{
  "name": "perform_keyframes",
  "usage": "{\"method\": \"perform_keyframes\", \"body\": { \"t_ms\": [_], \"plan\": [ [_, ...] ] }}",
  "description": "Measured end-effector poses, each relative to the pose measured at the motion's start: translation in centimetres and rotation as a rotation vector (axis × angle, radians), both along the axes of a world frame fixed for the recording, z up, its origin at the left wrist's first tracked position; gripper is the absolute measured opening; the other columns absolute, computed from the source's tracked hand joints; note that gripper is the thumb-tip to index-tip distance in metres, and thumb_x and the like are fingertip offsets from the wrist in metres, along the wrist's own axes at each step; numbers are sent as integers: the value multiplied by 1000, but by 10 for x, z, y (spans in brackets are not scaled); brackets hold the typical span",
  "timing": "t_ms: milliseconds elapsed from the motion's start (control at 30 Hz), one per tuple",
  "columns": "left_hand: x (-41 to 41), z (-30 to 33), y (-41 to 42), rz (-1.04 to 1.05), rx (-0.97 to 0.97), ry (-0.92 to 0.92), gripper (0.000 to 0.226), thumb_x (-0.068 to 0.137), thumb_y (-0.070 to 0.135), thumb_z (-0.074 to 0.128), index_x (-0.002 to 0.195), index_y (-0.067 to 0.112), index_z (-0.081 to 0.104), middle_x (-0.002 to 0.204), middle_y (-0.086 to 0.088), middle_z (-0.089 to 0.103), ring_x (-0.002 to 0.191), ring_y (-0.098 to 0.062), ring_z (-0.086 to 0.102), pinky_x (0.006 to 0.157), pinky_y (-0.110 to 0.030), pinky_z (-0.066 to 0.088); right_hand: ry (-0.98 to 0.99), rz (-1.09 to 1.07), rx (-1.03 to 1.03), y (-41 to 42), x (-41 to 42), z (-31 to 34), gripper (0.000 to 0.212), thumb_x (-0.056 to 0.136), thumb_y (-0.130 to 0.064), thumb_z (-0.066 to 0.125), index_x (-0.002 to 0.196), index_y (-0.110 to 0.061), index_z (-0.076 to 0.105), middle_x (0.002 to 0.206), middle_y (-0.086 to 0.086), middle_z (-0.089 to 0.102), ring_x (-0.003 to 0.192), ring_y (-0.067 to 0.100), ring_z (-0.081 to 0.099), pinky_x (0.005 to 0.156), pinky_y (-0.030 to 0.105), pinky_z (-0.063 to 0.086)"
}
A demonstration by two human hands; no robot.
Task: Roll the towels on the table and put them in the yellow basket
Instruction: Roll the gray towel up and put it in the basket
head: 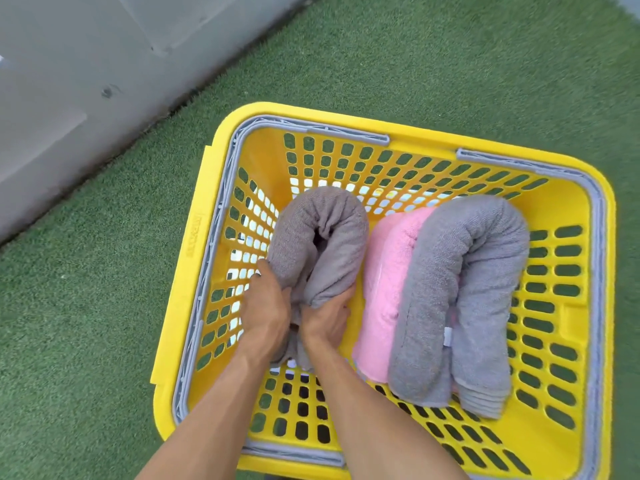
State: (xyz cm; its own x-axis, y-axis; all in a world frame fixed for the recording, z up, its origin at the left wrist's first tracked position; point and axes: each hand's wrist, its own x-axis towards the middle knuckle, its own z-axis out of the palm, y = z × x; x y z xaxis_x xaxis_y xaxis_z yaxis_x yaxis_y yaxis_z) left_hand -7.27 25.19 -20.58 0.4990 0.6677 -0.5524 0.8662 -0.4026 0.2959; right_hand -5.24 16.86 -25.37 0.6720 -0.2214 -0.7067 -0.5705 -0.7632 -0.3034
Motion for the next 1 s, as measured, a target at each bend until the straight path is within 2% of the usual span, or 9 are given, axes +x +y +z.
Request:
{"method": "perform_keyframes", "body": {
  "t_ms": [100, 167, 267, 333, 467, 533, 633, 833, 1000],
  "plan": [
    [-2, -1, -2, -2, -16, -62, 50, 88, 17, 57, 130, 6, 33, 109, -18, 56, 92, -36, 57, 67, -39, 39, -41, 97, -10, -29, 12, 9, 85, 72, -28, 76, 136, -26, 20, 112, 17, 64, 100, 38, 62, 77, 40, 52],
    [0, -2, -3, 51, -36, -67, 52, 86, 12, 55, 132, 6, 31, 110, -18, 54, 89, -34, 55, 65, -36, 35, -112, 139, -26, -47, 21, 22, 79, 73, -32, 76, 133, -25, 25, 110, 20, 65, 98, 40, 62, 74, 41, 50],
    [2, -4, -9, 94, -84, -93, 61, 82, 13, 59, 133, 2, 29, 109, -22, 53, 89, -38, 56, 62, -35, 33, -299, 242, -70, -69, 25, 42, 80, 73, -38, 77, 135, -23, 30, 113, 16, 65, 99, 36, 63, 74, 39, 51],
    [1, -6, -13, 93, -113, -103, 69, 82, 23, 67, 134, 4, 26, 109, -20, 54, 88, -36, 55, 63, -35, 34, -371, 286, -102, -74, 22, 45, 85, 73, -36, 80, 140, -22, 29, 119, 12, 62, 105, 31, 61, 79, 37, 49],
    [5, -16, -18, 11, 1, 95, 85, 83, 30, 71, 145, 9, 15, 118, -16, 58, 101, -37, 60, 76, -41, 45, -336, 288, -158, -64, 19, 34, 89, 75, -27, 79, 144, -21, 23, 118, 16, 59, 103, 33, 60, 80, 38, 49],
    [6, -22, -18, -70, 97, 175, 78, 89, 23, 62, 147, 8, 12, 117, -14, 60, 100, -33, 62, 70, -38, 43, -321, 314, -178, -57, 17, 27, 91, 74, -18, 77, 145, -19, 20, 119, 19, 57, 104, 37, 59, 82, 41, 48],
    [6, -24, -14, -40, 74, 143, 73, 89, 17, 57, 146, 9, 13, 113, -14, 61, 97, -35, 62, 66, -38, 37, -315, 342, -195, -54, 15, 24, 94, 74, -15, 76, 145, -19, 15, 118, 19, 55, 102, 38, 60, 82, 44, 50],
    [-6, -8, -14, -79, 80, 176, 75, 89, 16, 58, 145, 10, 9, 111, -14, 61, 96, -34, 63, 70, -42, 48, -313, 468, -241, -68, 15, 41, 105, 75, -20, 78, 151, -17, 6, 124, 18, 52, 103, 35, 60, 83, 43, 51],
    [-7, 1, -22, -90, 78, 198, 76, 92, 16, 57, 147, 9, 6, 120, -17, 52, 100, -37, 61, 72, -44, 48, -324, 563, -296, -65, 7, 56, 110, 72, -23, 78, 153, -16, 5, 107, 11, 52, 90, 29, 55, 72, 39, 50]
  ]
}}
